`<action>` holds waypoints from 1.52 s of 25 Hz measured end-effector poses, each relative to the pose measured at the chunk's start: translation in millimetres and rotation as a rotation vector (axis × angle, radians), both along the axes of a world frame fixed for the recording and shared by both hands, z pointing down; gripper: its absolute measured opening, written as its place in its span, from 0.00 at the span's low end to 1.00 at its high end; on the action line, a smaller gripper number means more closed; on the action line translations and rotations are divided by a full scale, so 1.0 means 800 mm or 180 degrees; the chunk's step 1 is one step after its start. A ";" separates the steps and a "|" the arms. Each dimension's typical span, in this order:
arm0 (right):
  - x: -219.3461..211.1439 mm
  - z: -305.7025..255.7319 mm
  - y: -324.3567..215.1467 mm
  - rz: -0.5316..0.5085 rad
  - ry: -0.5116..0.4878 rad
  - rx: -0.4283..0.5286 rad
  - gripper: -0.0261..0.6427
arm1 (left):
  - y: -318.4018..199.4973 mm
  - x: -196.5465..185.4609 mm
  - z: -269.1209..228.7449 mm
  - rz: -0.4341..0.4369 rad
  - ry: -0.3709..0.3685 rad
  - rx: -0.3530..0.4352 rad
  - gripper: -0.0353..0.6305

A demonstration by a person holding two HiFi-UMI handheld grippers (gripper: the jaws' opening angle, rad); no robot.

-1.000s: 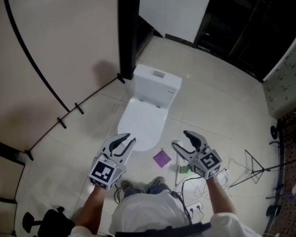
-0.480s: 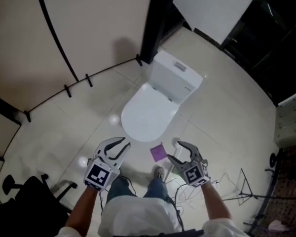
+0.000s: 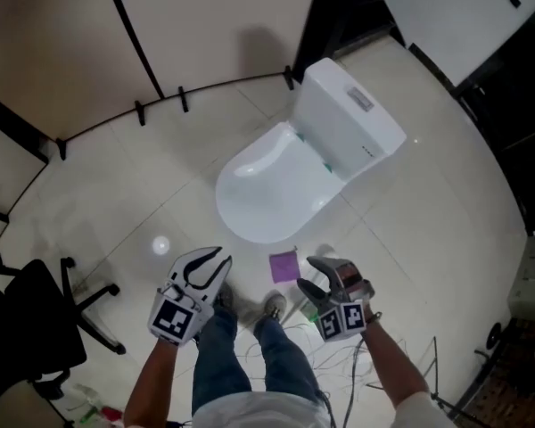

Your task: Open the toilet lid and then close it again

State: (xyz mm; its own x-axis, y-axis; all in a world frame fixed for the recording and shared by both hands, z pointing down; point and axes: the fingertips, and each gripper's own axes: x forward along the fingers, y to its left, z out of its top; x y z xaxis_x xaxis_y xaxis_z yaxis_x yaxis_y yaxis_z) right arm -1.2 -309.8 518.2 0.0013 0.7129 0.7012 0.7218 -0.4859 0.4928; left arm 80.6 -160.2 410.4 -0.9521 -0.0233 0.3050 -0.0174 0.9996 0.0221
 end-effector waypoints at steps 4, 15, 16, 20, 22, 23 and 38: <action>-0.006 0.077 0.024 -0.0060 -0.0080 -0.0033 0.46 | 0.005 -0.010 0.055 -0.0079 -0.0011 0.0041 0.17; -0.014 0.289 0.098 -0.0215 -0.0491 0.0124 0.46 | 0.012 -0.031 0.262 0.0364 0.0219 -0.0108 0.17; -0.016 0.300 0.102 -0.0201 -0.0498 0.0136 0.46 | 0.012 -0.029 0.274 0.0385 0.0240 -0.0093 0.17; -0.025 0.319 0.117 -0.0176 -0.0572 0.0109 0.44 | 0.012 -0.021 0.300 0.0416 0.0266 0.0000 0.17; -0.025 0.319 0.122 -0.0194 -0.0614 0.0093 0.38 | 0.012 -0.018 0.305 0.0431 0.0277 0.0025 0.17; -0.023 0.321 0.123 -0.0223 -0.0638 0.0106 0.38 | 0.012 -0.016 0.307 0.0436 0.0284 0.0035 0.17; -0.006 0.325 0.120 -0.0404 -0.0568 0.0247 0.17 | 0.034 -0.015 0.293 0.0397 0.0247 -0.0098 0.17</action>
